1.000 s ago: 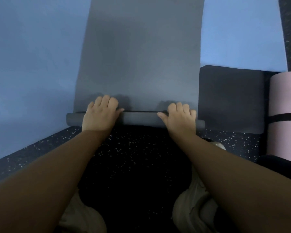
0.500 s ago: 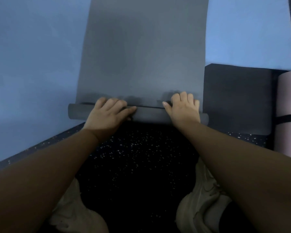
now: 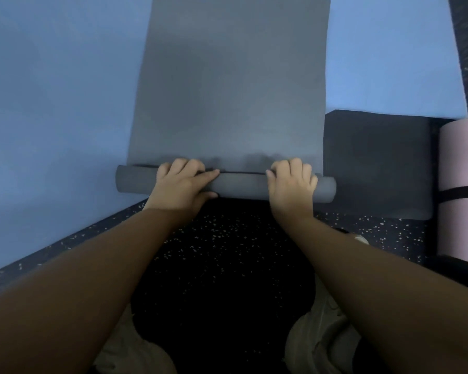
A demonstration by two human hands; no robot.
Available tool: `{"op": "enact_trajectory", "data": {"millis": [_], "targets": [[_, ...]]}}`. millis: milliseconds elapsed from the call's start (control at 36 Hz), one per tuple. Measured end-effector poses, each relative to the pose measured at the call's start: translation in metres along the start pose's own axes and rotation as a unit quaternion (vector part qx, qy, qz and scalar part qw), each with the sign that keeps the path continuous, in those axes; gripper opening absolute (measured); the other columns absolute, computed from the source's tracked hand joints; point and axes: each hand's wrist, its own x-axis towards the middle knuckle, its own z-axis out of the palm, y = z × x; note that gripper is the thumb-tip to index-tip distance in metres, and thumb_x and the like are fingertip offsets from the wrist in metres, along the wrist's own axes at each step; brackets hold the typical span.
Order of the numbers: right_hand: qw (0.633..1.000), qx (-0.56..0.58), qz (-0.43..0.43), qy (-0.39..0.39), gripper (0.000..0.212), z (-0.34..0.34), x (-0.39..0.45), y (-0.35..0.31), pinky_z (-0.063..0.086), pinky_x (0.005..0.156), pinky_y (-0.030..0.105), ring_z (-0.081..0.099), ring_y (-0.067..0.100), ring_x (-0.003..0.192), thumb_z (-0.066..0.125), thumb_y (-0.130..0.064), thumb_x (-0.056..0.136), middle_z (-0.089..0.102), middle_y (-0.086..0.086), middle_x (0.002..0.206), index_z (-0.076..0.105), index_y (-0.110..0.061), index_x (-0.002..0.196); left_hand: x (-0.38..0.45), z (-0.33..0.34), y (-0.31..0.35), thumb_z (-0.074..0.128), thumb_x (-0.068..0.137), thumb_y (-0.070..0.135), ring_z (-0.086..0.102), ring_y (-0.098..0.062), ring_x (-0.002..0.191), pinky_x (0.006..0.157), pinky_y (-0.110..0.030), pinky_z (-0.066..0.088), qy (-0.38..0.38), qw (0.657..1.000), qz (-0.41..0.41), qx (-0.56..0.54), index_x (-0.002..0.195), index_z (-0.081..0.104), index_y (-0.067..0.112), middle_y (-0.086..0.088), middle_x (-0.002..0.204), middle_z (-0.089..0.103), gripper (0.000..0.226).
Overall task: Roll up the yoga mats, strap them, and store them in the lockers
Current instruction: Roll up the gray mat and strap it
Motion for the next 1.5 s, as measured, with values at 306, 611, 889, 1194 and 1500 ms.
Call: {"op": "enact_trajectory", "data": {"millis": [306, 611, 889, 1194, 1500], "targets": [[0.993, 0.070, -0.048, -0.079, 0.044, -0.005, -0.031, -0.006, 0.015, 0.111, 0.053, 0.045, 0.025, 0.124, 0.040, -0.035, 0.094, 0.060, 0.006, 0.129, 0.059, -0.011, 0.126, 0.028, -0.017, -0.001, 0.042, 0.096, 0.050, 0.035, -0.015, 0.116, 0.093, -0.033, 0.021, -0.118, 0.992, -0.035, 0.020, 0.138, 0.048, 0.035, 0.006, 0.117, 0.046, 0.044], [0.981, 0.037, -0.065, -0.180, 0.088, -0.005, -0.008, -0.002, 0.006, 0.111, 0.051, 0.034, 0.026, 0.123, 0.081, -0.058, 0.059, 0.052, 0.006, 0.129, 0.051, -0.015, 0.130, 0.028, -0.019, -0.008, 0.026, 0.081, 0.068, 0.055, -0.029, 0.101, 0.083, -0.040, 0.038, -0.078, 0.996, -0.005, 0.047, 0.121, 0.065, 0.024, -0.005, 0.103, 0.060, 0.071], [0.948, 0.017, -0.064, -0.313, 0.091, -0.018, 0.028, -0.004, -0.003, 0.116, 0.047, 0.009, 0.023, 0.144, 0.068, -0.066, 0.073, 0.015, 0.001, 0.156, 0.030, -0.024, 0.144, 0.018, -0.001, 0.017, 0.048, 0.093, 0.037, 0.054, -0.030, 0.103, 0.087, -0.043, 0.033, 0.128, 0.983, 0.013, 0.133, 0.119, 0.063, 0.015, -0.010, 0.118, 0.061, 0.037], [0.938, 0.018, -0.060, -0.342, 0.107, -0.014, 0.051, -0.006, 0.004, 0.118, 0.046, -0.007, 0.019, 0.149, 0.064, -0.071, 0.074, -0.003, -0.004, 0.163, 0.006, -0.031, 0.154, 0.026, 0.013, 0.025, 0.052, 0.085, 0.052, 0.042, -0.033, 0.132, 0.108, -0.053, 0.022, 0.049, 0.978, -0.067, 0.190, 0.142, 0.044, 0.010, -0.012, 0.140, 0.051, 0.071], [0.954, 0.008, -0.087, -0.288, 0.107, -0.013, 0.066, -0.007, 0.011, 0.115, 0.040, 0.009, 0.017, 0.146, 0.063, -0.077, 0.069, 0.014, -0.004, 0.160, 0.014, -0.030, 0.153, 0.054, 0.000, 0.018, 0.061, 0.070, 0.073, 0.006, -0.030, 0.149, 0.117, -0.052, 0.006, -0.076, 0.976, -0.097, 0.180, 0.155, 0.011, 0.015, -0.010, 0.161, 0.011, 0.114]]}}
